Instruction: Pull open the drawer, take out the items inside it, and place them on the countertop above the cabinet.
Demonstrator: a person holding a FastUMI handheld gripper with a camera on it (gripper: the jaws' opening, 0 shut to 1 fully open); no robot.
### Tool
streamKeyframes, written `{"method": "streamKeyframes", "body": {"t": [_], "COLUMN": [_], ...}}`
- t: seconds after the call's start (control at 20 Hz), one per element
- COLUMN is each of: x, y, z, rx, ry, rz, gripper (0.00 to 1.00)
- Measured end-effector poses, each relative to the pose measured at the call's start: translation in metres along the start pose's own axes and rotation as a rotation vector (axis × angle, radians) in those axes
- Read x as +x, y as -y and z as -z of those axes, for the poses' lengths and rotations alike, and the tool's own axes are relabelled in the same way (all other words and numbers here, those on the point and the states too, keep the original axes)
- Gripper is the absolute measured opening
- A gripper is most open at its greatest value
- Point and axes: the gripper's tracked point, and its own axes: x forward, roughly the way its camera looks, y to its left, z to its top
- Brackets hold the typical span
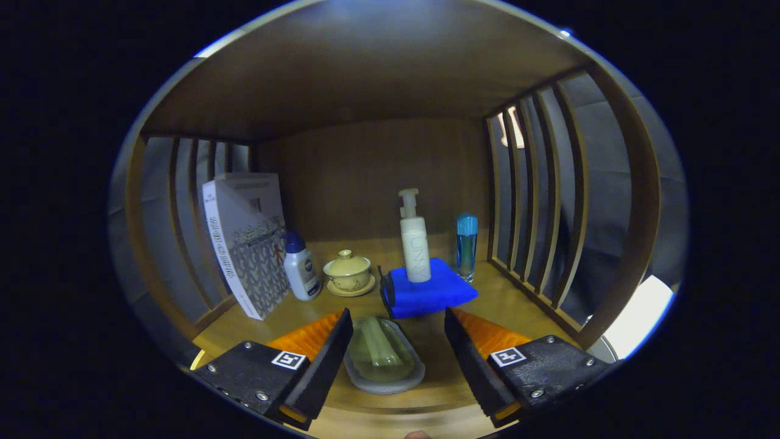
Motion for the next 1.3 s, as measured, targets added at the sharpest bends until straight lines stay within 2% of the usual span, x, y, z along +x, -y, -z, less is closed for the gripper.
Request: {"method": "streamKeyframes", "body": {"t": [0.2, 0.5, 0.75, 1.3], "x": [-0.038, -0.091, -0.132, -0.225], "y": [-0.007, -0.014, -0.015, -0.041], "z": [-0.008, 0.0, 0.03, 0.091], "rx": [-0.022, 0.011, -0.009, -0.056], "ry": [0.071, 0.134, 0.166, 0.26], "rz": [-0.03, -0.058, -0.05, -0.1], "gripper": [0.94, 0.94, 0.94, 0.94]}}
